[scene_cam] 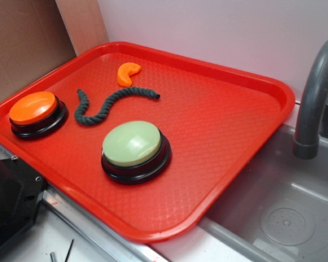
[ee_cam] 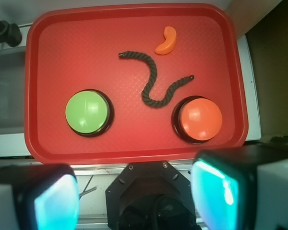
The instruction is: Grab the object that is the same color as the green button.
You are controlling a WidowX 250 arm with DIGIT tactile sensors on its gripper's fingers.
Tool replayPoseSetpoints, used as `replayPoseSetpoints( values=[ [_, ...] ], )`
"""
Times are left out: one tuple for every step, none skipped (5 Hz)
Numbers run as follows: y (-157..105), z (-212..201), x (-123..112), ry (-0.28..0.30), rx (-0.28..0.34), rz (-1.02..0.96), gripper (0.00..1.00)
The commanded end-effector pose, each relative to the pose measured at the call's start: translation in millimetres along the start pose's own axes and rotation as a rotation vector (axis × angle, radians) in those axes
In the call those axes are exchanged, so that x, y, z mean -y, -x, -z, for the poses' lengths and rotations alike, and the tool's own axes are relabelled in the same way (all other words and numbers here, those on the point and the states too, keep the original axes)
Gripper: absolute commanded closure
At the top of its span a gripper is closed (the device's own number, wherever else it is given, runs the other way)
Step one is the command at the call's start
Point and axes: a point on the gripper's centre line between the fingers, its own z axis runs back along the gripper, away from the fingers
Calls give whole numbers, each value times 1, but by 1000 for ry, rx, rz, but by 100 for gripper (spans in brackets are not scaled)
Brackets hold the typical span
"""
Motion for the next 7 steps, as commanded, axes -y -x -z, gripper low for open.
replayPoseSetpoints(
  values=[
    [0,0,0,0,0,0,0],
    [-8,12,2,4,12,-117,0],
    [-14,26,0,-4,48,-230,0],
    [-26,46,-2,-16,79,-334,0],
    [-44,76,-11,51,91,-325,0],
    [-58,100,-20,72,62,-340,0],
    [-70,125,-29,105,71,-292,0]
  ],
)
